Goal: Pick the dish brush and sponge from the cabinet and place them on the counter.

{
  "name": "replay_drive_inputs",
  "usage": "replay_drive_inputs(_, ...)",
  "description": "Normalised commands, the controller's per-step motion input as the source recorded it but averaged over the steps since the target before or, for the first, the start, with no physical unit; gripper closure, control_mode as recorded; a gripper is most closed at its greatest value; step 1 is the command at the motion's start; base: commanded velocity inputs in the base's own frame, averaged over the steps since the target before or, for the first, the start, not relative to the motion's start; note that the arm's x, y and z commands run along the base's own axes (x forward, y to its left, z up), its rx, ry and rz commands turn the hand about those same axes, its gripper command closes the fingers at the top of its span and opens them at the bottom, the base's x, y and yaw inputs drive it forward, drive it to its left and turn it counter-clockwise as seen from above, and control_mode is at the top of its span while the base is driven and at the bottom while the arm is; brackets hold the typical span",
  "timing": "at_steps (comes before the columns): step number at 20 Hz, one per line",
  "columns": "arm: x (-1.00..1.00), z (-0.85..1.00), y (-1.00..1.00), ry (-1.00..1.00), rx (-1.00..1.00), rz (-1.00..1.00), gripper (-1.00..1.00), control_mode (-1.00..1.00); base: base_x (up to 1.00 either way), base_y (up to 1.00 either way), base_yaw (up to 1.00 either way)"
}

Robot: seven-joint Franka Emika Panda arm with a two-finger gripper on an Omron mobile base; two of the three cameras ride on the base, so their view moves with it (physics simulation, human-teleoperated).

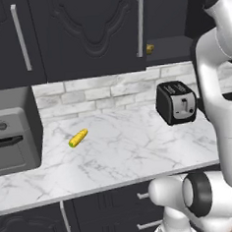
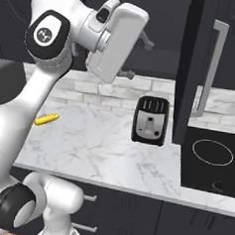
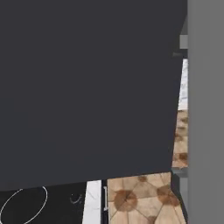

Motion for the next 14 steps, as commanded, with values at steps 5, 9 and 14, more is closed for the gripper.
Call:
replay_drive_inputs(5, -0.17, 0.0, 0.35, -0.11, 0.08, 0.15, -1.0, -1.0, 0.0, 0.0, 0.0)
replay_drive_inputs(9, -0.11, 0.0, 0.37, -0.09, 0.09, 0.15, -1.0, -1.0, 0.0, 0.0, 0.0)
replay_drive_inputs(14, -0.03, 0.0, 0.41, -0.05, 0.12, 0.18, -1.0, -1.0, 0.0, 0.0, 0.0)
